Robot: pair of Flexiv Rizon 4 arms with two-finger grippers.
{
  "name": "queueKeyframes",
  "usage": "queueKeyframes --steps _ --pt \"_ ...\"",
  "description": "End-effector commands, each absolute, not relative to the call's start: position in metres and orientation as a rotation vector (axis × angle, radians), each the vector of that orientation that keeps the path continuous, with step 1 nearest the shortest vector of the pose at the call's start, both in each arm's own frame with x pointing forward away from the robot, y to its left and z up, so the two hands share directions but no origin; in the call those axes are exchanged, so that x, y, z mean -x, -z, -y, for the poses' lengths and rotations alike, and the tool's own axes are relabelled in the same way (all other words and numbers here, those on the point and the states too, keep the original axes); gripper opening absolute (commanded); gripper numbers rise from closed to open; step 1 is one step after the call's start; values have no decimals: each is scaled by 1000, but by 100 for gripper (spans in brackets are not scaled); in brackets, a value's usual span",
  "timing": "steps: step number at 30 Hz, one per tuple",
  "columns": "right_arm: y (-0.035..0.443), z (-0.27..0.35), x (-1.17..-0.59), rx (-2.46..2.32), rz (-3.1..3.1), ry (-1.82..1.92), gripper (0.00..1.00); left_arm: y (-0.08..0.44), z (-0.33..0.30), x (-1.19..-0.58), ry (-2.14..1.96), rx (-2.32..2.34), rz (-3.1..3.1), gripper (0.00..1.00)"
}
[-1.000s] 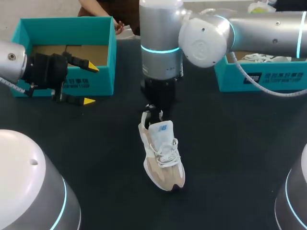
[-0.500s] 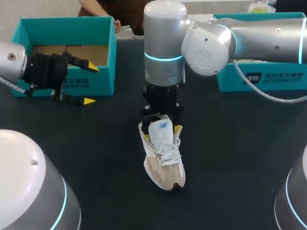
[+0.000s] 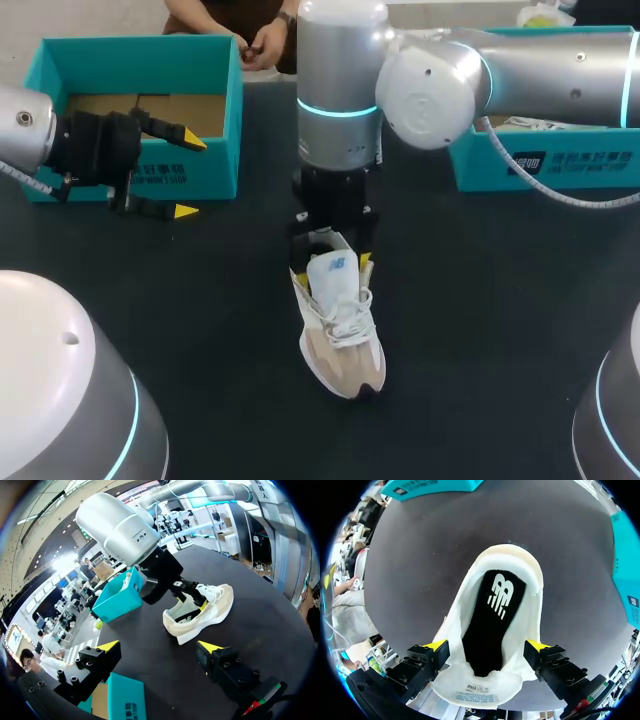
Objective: Take the shoe out of the shoebox, open the shoe tongue, remove and reinsert the insole, then place the shoe into the shoebox
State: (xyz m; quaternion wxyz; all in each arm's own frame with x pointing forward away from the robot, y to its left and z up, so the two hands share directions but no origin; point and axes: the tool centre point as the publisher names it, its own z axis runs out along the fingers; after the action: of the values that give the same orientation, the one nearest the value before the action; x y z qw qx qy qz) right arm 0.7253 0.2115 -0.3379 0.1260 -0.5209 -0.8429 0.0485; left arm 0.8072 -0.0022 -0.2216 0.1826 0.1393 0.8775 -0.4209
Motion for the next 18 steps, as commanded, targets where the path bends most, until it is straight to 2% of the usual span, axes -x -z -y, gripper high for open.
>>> queueKeyframes --steps 1,9,18 --pt "334 -212 -722 1522 2458 -144 100 222 2 -806 1185 -394 -2477 100" --pt "330 -211 -720 1571 2458 -178 100 222 2 -806 1185 -394 -2477 100" --pt "315 -209 -745 1582 2540 -182 100 222 2 -806 1185 -394 -2477 100"
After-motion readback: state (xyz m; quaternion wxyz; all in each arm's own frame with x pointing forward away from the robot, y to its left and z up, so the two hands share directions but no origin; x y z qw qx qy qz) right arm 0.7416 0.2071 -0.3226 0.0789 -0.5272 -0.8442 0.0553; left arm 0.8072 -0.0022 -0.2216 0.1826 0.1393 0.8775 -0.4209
